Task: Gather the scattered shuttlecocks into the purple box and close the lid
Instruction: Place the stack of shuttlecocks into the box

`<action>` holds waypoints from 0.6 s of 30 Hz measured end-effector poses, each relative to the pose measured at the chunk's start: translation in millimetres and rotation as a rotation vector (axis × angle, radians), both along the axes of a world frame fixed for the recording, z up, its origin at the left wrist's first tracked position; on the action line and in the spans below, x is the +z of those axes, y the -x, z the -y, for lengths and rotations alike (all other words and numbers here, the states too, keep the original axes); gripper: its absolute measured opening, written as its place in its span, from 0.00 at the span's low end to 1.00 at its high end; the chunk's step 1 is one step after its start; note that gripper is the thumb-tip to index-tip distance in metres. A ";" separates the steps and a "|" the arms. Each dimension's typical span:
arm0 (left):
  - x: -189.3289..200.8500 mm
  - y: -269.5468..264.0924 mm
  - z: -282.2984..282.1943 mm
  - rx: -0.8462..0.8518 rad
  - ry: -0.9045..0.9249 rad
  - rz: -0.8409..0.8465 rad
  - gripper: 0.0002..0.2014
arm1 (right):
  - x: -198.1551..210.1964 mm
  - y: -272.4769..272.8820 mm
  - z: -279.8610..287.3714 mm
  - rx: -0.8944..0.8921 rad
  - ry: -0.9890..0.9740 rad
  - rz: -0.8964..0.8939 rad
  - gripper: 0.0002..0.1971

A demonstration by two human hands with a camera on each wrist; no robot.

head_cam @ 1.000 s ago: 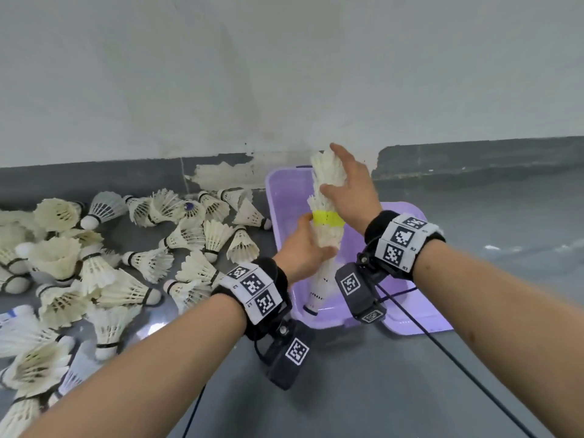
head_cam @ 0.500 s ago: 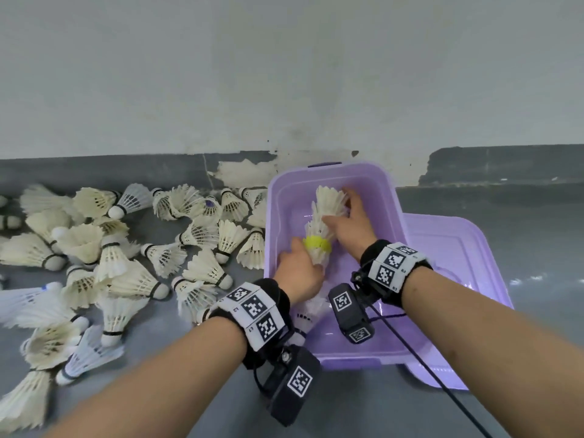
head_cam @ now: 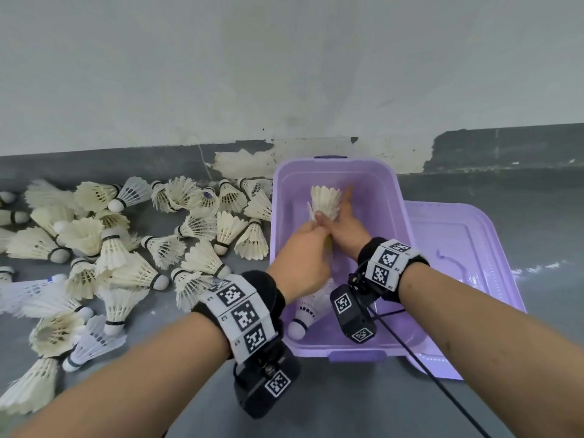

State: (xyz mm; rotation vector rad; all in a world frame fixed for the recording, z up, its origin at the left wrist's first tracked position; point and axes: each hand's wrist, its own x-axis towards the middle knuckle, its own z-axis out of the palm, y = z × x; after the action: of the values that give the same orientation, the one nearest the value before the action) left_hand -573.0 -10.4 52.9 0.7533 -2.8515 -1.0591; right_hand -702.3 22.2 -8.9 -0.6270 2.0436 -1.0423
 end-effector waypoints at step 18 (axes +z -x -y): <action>-24.0 -23.9 45.1 0.442 -0.264 0.018 0.19 | 7.8 -28.3 4.2 0.024 -0.369 -0.123 0.78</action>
State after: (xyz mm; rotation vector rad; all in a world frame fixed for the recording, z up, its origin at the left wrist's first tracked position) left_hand -549.1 -55.6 28.9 1.3341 -2.4028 -1.3580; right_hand -674.0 17.9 -1.1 -0.5298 2.2539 -0.6001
